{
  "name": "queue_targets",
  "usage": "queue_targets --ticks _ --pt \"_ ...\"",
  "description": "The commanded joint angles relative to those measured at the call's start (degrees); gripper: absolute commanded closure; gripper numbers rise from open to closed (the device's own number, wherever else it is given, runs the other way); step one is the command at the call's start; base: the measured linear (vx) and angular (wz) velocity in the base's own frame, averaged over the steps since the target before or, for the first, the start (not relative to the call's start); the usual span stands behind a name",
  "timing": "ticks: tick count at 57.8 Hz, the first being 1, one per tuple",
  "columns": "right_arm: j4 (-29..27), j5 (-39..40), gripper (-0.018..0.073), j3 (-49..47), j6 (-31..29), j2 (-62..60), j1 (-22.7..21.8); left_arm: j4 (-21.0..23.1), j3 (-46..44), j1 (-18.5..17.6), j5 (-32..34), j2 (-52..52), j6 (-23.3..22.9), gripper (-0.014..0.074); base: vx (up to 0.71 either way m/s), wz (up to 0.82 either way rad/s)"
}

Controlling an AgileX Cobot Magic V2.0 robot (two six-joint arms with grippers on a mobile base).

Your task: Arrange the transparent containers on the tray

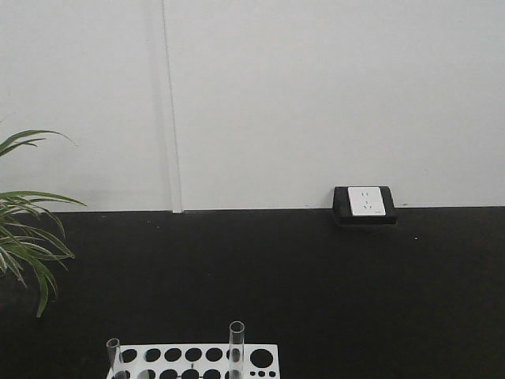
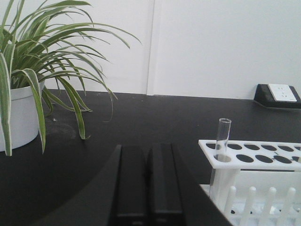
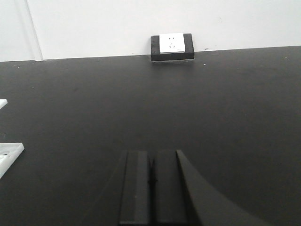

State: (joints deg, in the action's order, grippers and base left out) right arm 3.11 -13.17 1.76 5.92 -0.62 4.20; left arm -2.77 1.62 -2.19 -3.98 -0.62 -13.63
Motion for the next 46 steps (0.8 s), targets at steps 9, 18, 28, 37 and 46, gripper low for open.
queue_targets --ticks 9,18,28,37,46 --pt "0.11 4.79 0.0564 0.48 -0.29 -0.45 -0.21 0.34 1.96 -0.13 4.8 -0.83 -0.25 0.0603 0.0 0.0" --pt "0.11 4.79 0.0564 0.48 -0.29 -0.45 -0.21 0.34 1.96 -0.13 4.8 -0.83 -0.25 0.0603 0.0 0.0" --pt "0.11 4.79 0.0563 0.48 -0.29 -0.45 -0.21 0.34 1.96 -0.13 4.8 -0.83 -0.25 0.0603 0.0 0.0" --pt "0.11 4.79 0.0563 0.48 -0.29 -0.45 -0.21 0.34 1.96 -0.13 4.85 -0.83 -0.25 0.0603 0.0 0.0" --pt "0.11 4.79 0.0563 0.48 -0.29 -0.45 -0.21 0.34 1.96 -0.13 5.03 -0.83 -0.25 0.0603 0.0 0.0"
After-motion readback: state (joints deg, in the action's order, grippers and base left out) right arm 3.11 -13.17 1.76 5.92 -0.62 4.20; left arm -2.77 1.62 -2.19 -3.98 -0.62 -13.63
